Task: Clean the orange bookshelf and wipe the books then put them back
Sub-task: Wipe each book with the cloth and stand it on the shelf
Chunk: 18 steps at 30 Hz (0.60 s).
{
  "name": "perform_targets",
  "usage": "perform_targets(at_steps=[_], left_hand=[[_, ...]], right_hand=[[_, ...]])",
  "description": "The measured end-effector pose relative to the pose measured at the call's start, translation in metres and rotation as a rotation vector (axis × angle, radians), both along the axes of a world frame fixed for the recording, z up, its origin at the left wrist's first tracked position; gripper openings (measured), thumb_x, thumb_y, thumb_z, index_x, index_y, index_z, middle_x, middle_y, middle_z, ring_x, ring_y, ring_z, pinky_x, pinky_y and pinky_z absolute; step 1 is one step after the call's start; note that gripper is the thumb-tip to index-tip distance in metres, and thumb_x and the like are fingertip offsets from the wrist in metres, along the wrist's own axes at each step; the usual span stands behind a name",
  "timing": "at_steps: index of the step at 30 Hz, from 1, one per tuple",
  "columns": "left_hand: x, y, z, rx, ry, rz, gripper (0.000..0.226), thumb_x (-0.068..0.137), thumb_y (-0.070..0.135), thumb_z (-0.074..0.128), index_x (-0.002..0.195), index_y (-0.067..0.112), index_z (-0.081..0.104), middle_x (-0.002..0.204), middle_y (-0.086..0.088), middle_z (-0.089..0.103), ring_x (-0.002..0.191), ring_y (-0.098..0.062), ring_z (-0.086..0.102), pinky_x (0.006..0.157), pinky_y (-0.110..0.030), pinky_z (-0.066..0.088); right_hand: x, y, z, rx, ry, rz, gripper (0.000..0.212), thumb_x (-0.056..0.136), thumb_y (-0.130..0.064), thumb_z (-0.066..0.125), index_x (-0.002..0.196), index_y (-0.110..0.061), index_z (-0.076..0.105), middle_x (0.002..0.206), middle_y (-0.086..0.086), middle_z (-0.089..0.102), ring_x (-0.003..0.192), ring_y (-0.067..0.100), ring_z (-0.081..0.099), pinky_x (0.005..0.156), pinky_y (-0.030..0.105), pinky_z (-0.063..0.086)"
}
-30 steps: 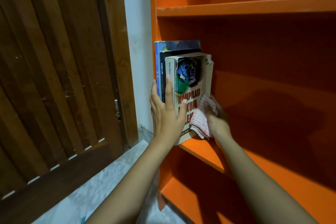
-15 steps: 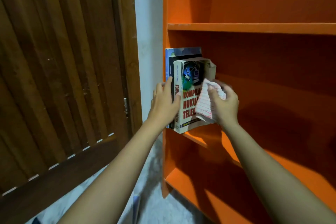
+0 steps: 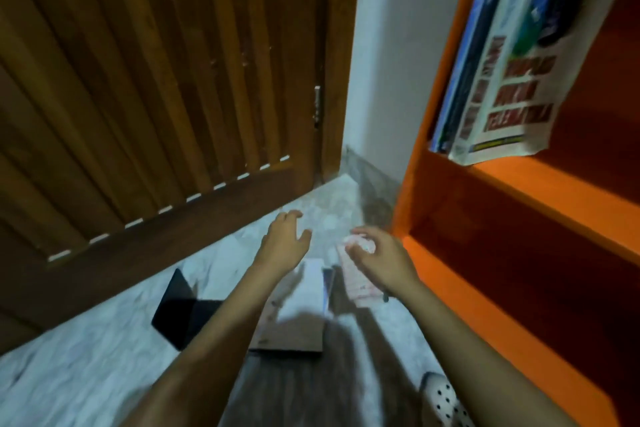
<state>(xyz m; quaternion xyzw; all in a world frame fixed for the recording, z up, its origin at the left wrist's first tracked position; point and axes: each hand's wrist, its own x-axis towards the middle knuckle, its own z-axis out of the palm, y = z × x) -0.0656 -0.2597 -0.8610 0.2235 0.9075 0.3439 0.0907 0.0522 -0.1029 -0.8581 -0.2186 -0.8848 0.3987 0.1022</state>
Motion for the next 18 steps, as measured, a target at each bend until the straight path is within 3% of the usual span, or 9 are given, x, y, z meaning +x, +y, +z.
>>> perform_targets(at_steps=[4, 6, 8, 13, 18], left_hand=[[-0.011, -0.035, -0.083, -0.069, -0.248, 0.129, 0.042, 0.093, 0.025, 0.053, 0.131, 0.008, 0.045, 0.131, -0.015, 0.048, 0.119, -0.027, 0.049, 0.093, -0.028, 0.038], [-0.015, -0.050, -0.119, -0.089, -0.326, 0.194, 0.042, 0.092, 0.023, 0.055, 0.129, 0.005, 0.046, 0.129, -0.016, 0.051, 0.117, -0.028, 0.051, 0.092, -0.029, 0.038], [-0.019, -0.062, -0.148, -0.098, -0.427, 0.243, 0.045, 0.093, 0.024, 0.056, 0.131, 0.004, 0.043, 0.131, -0.013, 0.050, 0.118, -0.028, 0.052, 0.090, -0.030, 0.042], [-0.031, -0.080, -0.200, -0.034, -0.578, 0.331, 0.056, 0.094, 0.020, 0.055, 0.141, 0.002, 0.031, 0.144, -0.020, 0.039, 0.131, -0.033, 0.040, 0.104, -0.035, 0.034], [-0.047, -0.081, -0.235, 0.041, -0.717, 0.330, 0.066, 0.095, 0.029, 0.052, 0.148, 0.011, 0.017, 0.149, -0.016, 0.032, 0.131, -0.033, 0.042, 0.104, -0.040, 0.040]], right_hand=[[-0.017, -0.015, -0.080, -0.145, -0.271, 0.070, 0.021, 0.078, -0.039, 0.064, 0.099, -0.038, 0.060, 0.110, -0.001, 0.065, 0.101, 0.020, 0.060, 0.083, 0.030, 0.048], [-0.026, -0.018, -0.111, -0.196, -0.342, 0.073, 0.018, 0.082, -0.033, 0.065, 0.099, -0.037, 0.060, 0.106, -0.001, 0.065, 0.098, 0.019, 0.060, 0.078, 0.025, 0.046], [-0.035, -0.020, -0.136, -0.275, -0.363, 0.045, 0.018, 0.086, -0.028, 0.063, 0.104, -0.031, 0.062, 0.106, -0.001, 0.064, 0.097, 0.016, 0.059, 0.073, 0.017, 0.041], [-0.069, -0.023, -0.187, -0.355, -0.440, -0.061, 0.033, 0.091, -0.034, 0.056, 0.122, -0.025, 0.060, 0.125, -0.002, 0.060, 0.107, 0.015, 0.056, 0.079, 0.019, 0.034], [-0.086, -0.034, -0.221, -0.354, -0.444, -0.165, 0.042, 0.088, -0.036, 0.056, 0.129, -0.028, 0.053, 0.122, 0.007, 0.063, 0.107, 0.025, 0.059, 0.089, 0.035, 0.048]])
